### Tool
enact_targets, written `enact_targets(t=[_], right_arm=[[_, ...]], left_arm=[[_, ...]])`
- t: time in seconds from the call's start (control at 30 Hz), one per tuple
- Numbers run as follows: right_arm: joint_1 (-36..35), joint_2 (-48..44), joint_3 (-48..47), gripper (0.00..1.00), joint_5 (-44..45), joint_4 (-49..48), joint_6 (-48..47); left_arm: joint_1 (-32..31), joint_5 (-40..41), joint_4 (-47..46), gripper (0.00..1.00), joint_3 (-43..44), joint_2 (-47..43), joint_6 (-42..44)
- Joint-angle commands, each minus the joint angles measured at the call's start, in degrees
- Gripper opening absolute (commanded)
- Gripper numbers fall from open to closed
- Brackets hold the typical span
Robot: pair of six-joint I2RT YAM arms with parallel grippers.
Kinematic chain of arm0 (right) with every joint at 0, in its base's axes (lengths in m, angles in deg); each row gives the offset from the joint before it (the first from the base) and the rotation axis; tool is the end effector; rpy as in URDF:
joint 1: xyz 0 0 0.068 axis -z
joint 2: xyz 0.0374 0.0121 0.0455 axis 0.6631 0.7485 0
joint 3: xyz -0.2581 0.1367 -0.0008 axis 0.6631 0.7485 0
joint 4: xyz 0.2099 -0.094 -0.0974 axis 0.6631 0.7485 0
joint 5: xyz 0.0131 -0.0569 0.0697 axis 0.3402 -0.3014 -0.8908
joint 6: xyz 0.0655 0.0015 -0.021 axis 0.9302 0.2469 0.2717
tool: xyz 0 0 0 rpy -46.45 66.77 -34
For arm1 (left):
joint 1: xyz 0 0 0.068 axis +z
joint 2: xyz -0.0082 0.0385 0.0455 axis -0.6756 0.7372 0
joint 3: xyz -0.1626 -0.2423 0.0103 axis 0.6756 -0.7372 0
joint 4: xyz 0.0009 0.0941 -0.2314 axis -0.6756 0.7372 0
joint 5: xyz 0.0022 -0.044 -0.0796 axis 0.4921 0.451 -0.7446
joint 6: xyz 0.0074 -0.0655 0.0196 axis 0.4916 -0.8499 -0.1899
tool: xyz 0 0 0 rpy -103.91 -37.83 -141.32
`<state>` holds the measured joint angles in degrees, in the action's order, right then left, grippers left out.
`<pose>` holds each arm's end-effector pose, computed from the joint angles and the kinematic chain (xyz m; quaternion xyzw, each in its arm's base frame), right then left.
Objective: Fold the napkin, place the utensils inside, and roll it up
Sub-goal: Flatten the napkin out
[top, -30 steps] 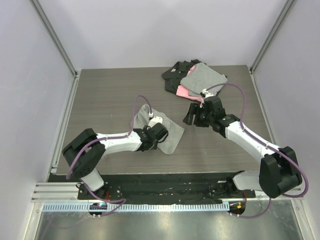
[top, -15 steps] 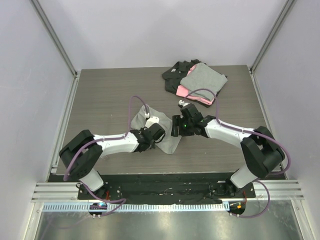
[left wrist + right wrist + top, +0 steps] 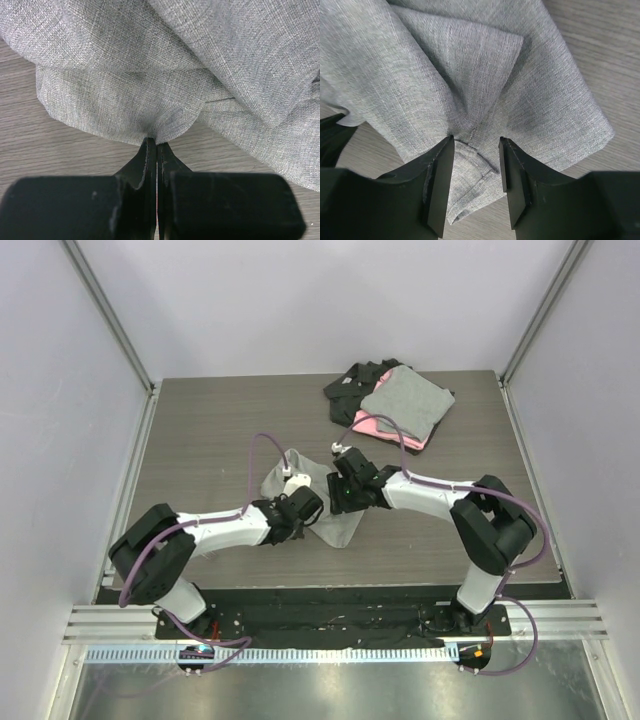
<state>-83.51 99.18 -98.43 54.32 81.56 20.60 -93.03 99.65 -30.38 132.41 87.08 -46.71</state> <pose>0.2657 0.2376 0.1870 -0.1335 0.9450 0.1586 0.2529 0.1988 -0.2028 0.1704 0.0657 0.9452 0.0009 0.3198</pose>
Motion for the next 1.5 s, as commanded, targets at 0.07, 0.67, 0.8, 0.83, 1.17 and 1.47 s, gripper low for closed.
enact_targets(t=[0.07, 0.67, 0.8, 0.83, 1.17, 1.47], right_arm=[[-2.23, 0.99, -2.7, 0.48, 3.71, 2.67, -0.78], [-3.46, 3.28, -3.93, 0.21, 3.97, 2.84, -1.04], [-3.46, 2.67, -4.46, 0.13, 5.81, 3.63, -0.78], [-3.46, 2.32, -4.89, 0.12, 6.25, 4.16, -0.86], [-3.2, -7.52, -12.71, 0.01, 22.85, 16.72, -5.77], [-0.21, -12.45, -27.82, 0.01, 41.58, 28.24, -12.55]], left_arm=[[0.95, 0.11, 0.02, 0.0, -0.45, -2.24, -0.86], [1.39, 0.11, 0.37, 0.0, -0.8, -3.73, -0.51], [2.53, 0.1, 1.95, 0.0, -0.02, -5.58, -0.25], [3.67, 0.19, 2.57, 0.0, 0.25, -7.41, -0.16], [17.8, 0.98, 11.62, 0.0, 8.41, -27.35, 7.04], [26.08, 4.94, 17.51, 0.0, 27.57, -31.51, 15.92]])
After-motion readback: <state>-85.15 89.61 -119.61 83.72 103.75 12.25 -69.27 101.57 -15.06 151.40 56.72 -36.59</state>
